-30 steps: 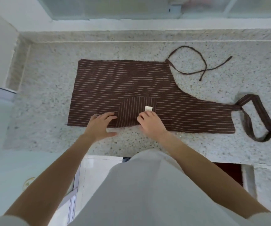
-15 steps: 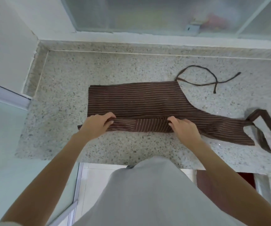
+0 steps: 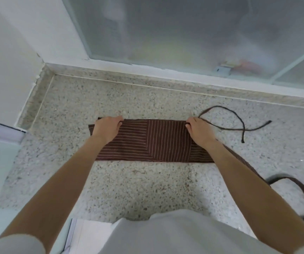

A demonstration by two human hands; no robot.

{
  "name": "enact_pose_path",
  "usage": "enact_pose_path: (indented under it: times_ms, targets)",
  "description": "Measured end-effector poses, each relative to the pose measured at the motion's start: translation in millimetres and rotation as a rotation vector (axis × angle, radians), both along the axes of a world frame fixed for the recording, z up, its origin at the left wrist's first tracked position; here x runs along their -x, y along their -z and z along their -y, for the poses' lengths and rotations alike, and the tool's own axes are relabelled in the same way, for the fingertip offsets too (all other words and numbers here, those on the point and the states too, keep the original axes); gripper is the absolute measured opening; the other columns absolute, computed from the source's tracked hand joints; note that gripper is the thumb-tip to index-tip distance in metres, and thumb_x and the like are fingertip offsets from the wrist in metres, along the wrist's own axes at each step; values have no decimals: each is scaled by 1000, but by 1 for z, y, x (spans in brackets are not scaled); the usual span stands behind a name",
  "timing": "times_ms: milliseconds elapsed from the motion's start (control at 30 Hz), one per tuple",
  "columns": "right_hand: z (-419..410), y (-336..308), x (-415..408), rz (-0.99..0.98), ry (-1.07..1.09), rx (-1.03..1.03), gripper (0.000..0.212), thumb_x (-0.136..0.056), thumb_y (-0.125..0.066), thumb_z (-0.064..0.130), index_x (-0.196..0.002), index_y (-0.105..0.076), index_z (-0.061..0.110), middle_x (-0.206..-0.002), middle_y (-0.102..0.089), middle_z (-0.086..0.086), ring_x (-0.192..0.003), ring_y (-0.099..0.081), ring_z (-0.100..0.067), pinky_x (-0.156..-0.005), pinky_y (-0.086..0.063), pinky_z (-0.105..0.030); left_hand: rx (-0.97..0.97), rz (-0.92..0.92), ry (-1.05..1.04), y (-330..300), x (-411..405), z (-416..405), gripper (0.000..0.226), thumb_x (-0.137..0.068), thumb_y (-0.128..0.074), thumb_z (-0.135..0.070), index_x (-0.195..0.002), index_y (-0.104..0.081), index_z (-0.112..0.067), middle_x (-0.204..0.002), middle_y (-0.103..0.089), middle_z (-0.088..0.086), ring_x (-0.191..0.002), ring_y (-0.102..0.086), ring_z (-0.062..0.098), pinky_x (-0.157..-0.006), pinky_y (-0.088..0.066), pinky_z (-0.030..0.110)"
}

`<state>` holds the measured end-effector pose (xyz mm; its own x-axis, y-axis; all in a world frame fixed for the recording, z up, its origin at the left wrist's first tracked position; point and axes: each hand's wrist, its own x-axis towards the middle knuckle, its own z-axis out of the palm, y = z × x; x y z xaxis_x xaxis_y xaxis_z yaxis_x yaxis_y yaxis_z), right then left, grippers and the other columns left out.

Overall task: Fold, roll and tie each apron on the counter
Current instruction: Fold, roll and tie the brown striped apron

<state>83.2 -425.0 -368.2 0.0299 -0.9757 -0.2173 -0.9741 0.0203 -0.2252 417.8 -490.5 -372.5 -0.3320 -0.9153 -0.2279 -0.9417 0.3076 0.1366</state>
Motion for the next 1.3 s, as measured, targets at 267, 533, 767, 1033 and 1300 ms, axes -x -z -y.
enact_pose_path:
  times_ms: [267, 533, 767, 1033, 1300]
  targets:
    - [29, 23, -1, -154, -6, -48, 29, -101, -35, 27, -116, -55, 12, -98, -67, -10, -85, -62, -29, -68, -44, -35, 14, -45, -37, 31, -5, 14, 30, -100, -38, -22, -122, -58, -21, -87, -71, 11, -75, -65, 31, -62, -48, 36]
    - [26, 34, -17, -269, 78, -7, 18, -95, -52, 20, -91, -63, 6, -76, -62, -10, -61, -58, -28, -49, -32, -29, 111, -158, -83, 37, -5, 21, 19, -91, -58, -20, -108, -65, -19, -103, -68, 1, -94, -62, 24, -72, -47, 34]
    - [23, 40, -14, -223, 109, 94, 13, -91, -58, 16, -91, -65, 5, -78, -63, -10, -61, -58, -27, -50, -32, -28, 39, -279, 246, 38, 59, -19, 46, -93, -46, -41, -135, -45, -22, -142, -42, 1, -134, -35, 22, -113, -22, 45]
    - [-26, 37, 23, 117, 84, -19, 72, -75, -63, -6, -138, -40, 20, -142, -38, -9, -128, -38, -29, -105, -37, -44, -291, -86, 279, 53, 77, -35, 91, -77, -60, -61, -148, -7, -39, -157, 11, -10, -142, 20, 19, -110, 9, 60]
    - [-147, 25, 39, -10, 434, -49, 67, -71, -73, 8, -132, -47, 15, -140, -43, -14, -127, -41, -35, -102, -34, -49, -228, 7, 219, 32, 71, -60, 79, -84, -65, -26, -146, -17, -33, -157, -3, -3, -145, 6, 21, -115, -3, 53]
